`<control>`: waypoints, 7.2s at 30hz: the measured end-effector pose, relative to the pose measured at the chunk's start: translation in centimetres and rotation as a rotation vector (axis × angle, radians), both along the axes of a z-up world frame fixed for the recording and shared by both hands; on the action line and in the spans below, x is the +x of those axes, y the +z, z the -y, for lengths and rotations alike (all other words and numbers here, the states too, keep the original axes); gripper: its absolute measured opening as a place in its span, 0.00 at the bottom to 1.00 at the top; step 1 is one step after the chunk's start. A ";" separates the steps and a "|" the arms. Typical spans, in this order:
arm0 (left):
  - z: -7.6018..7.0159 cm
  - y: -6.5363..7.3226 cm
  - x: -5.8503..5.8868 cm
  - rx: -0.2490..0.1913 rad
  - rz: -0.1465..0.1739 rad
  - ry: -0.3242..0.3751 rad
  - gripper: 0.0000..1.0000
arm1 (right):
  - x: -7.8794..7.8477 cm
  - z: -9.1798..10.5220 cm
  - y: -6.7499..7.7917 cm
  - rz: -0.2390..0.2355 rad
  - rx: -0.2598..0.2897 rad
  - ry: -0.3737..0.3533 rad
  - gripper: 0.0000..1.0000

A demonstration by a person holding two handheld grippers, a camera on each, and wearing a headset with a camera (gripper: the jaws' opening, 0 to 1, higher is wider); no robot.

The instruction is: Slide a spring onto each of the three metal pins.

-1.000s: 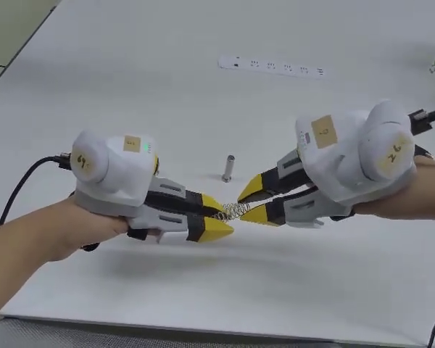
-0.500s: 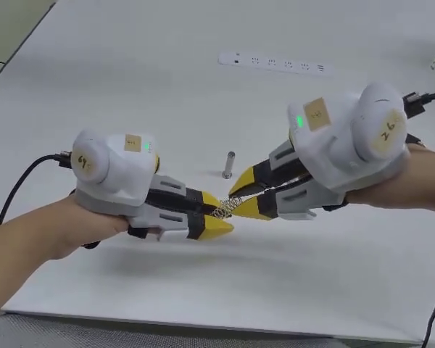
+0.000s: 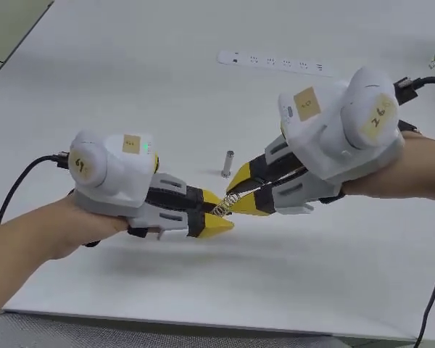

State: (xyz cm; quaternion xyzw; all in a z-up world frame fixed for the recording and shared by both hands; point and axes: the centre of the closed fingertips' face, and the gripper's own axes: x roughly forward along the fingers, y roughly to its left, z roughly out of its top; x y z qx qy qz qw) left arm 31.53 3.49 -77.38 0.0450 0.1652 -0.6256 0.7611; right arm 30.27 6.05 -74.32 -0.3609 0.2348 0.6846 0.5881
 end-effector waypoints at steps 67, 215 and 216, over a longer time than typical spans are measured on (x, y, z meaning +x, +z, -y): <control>-0.2 0.8 -0.8 -0.015 -0.014 0.022 0.02 | -0.9 -1.4 1.3 0.018 -0.094 0.060 0.07; -16.4 1.2 1.4 0.034 0.011 0.469 0.98 | 9.1 10.0 1.0 0.083 -0.201 -0.264 0.07; -16.4 1.2 1.4 0.035 0.011 0.469 0.98 | 9.4 10.2 0.9 0.084 -0.206 -0.268 0.07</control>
